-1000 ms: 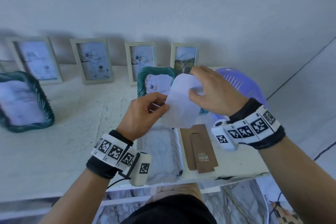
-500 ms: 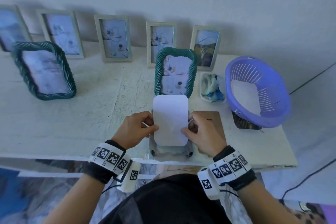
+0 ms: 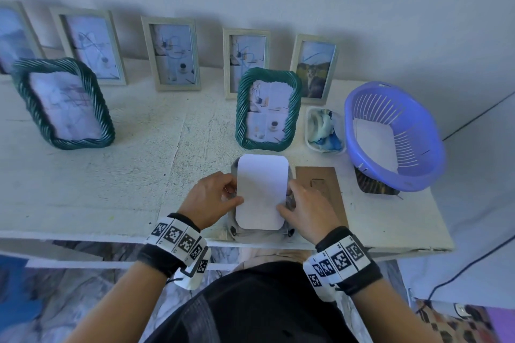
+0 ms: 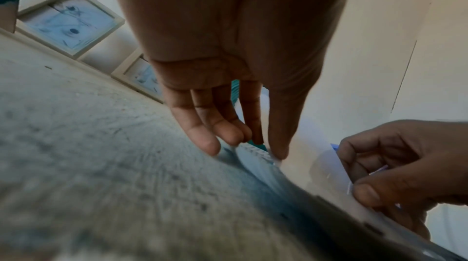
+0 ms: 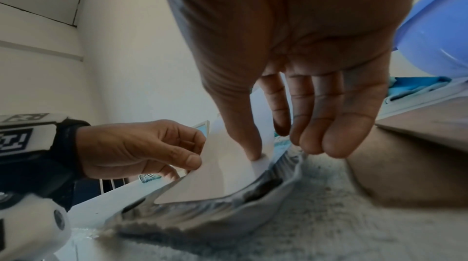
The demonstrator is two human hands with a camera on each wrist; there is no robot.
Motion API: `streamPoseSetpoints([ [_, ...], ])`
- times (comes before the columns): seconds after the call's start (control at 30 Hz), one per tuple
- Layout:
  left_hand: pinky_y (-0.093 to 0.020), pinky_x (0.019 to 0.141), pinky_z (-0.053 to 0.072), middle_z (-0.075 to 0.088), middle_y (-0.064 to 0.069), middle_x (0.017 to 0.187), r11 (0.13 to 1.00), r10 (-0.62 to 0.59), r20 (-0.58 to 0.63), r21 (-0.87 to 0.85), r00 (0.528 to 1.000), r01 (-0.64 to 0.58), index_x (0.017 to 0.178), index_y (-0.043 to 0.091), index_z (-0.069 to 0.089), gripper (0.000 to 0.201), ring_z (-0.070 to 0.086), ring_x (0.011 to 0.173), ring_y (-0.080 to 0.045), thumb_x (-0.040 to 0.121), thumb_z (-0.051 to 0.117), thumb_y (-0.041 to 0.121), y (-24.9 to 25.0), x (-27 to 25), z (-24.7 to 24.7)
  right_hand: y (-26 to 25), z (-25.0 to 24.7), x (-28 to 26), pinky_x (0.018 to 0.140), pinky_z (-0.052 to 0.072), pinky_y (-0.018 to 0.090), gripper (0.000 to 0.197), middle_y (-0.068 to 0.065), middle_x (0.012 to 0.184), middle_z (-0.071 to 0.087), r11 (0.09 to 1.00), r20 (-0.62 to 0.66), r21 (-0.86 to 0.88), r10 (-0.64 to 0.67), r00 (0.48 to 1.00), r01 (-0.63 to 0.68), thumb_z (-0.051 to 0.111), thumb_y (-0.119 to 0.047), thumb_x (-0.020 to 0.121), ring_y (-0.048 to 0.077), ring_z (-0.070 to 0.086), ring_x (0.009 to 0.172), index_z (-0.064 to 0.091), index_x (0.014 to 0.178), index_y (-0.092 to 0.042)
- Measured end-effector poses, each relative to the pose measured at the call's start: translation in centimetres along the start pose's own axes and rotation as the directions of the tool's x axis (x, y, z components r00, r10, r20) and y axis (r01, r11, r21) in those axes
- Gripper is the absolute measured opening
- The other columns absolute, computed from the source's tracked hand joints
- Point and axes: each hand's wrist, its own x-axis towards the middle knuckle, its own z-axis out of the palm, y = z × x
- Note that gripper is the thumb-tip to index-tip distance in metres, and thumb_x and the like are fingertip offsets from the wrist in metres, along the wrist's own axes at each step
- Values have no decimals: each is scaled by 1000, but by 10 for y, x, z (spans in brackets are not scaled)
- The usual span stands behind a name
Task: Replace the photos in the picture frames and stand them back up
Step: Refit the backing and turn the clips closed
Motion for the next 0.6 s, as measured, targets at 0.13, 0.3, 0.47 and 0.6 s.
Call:
streamPoseSetpoints([
  [0.13, -28, 71, 50, 59, 4, 86, 1000, -10, -5, 30, 1000, 10, 97, 16, 64, 27, 58, 75, -10, 78, 78, 28, -2, 0, 4, 0, 3, 1, 60, 44, 31, 34, 5, 94, 64, 1000, 34, 1, 29, 999, -29, 58, -27, 87, 23, 60, 81, 50, 118, -14],
  [0.3, -32, 72, 51, 54, 5, 87, 999, 5, -5, 52, 1000, -5, 116, 14, 61, 46, 55, 74, -12, 76, 79, 27, -4, -3, 7, 2, 8, 2, 65, 42, 31, 33, 6, 97, 63, 999, 59, -31, 46, 997, -44, 57, -32, 90, 23, 60, 90, 56, 117, -13],
  [0.47, -32, 73, 52, 54, 5, 91, 999, -1, 0, 41, 1000, 1, 127, 14, 56, 59, 54, 74, -8, 75, 81, 27, -5, -2, 7, 2, 10, 1, 69, 42, 32, 32, 7, 99, 57, 998, 60, -43, 41, 997, -38, 56, -32, 91, 24, 58, 93, 58, 117, -14],
  [0.6, -18, 77, 43, 50, 7, 94, 1000, 13, 29, 25, 999, -14, 129, 16, 59, 55, 49, 75, 4, 78, 79, 27, -5, -2, 8, 1, 9, -1, 71, 43, 33, 28, 4, 93, 51, 999, 63, -36, 40, 997, -38, 56, -30, 90, 25, 57, 90, 59, 111, -12],
])
